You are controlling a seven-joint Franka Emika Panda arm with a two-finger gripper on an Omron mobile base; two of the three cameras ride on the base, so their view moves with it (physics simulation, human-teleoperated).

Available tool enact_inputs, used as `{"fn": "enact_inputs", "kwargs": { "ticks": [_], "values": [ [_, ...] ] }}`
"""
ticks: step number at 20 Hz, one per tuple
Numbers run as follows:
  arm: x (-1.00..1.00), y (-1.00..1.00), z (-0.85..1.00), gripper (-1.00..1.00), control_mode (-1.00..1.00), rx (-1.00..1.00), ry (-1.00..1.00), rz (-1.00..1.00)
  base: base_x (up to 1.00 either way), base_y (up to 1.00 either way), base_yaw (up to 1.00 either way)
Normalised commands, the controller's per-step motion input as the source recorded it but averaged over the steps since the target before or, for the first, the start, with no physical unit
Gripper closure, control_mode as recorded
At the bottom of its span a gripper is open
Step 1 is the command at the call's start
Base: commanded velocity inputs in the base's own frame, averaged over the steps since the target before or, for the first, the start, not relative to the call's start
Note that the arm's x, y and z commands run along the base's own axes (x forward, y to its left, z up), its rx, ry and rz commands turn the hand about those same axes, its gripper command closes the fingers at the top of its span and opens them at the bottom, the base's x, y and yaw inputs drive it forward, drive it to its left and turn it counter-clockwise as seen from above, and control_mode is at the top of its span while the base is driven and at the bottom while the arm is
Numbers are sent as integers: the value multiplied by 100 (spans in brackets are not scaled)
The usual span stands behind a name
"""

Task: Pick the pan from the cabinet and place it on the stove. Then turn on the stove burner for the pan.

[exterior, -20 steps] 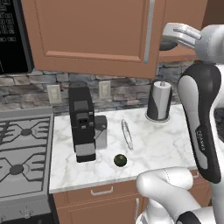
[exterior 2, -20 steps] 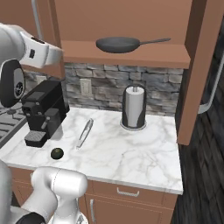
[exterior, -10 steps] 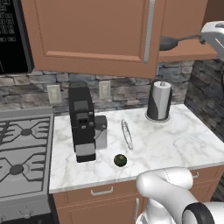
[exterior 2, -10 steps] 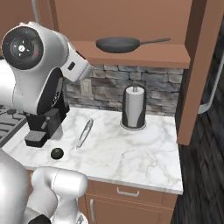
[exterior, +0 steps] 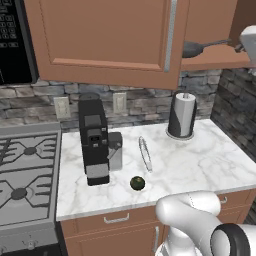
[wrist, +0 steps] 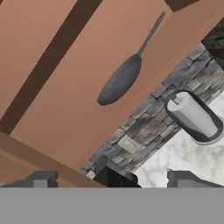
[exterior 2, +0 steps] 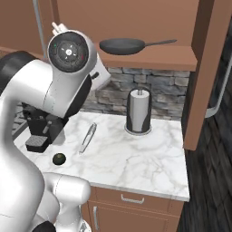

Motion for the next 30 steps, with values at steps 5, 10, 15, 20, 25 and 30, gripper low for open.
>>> {"fn": "enact_inputs", "kwargs": {
  "ticks": [5,10,15,20,25,30],
  "values": [
    [44,8,-17,-100,-100,11,1,0,0,0,0],
    [50,9,-18,-100,-100,13,0,3,0,0,0],
    [50,10,-11,-100,-100,13,0,7,0,0,0],
    [53,1,0,-100,-100,12,0,10,0,0,0],
    [52,2,0,-100,-100,11,0,13,0,0,0],
    [42,11,0,-100,-100,9,0,15,0,0,0]
  ]
}}
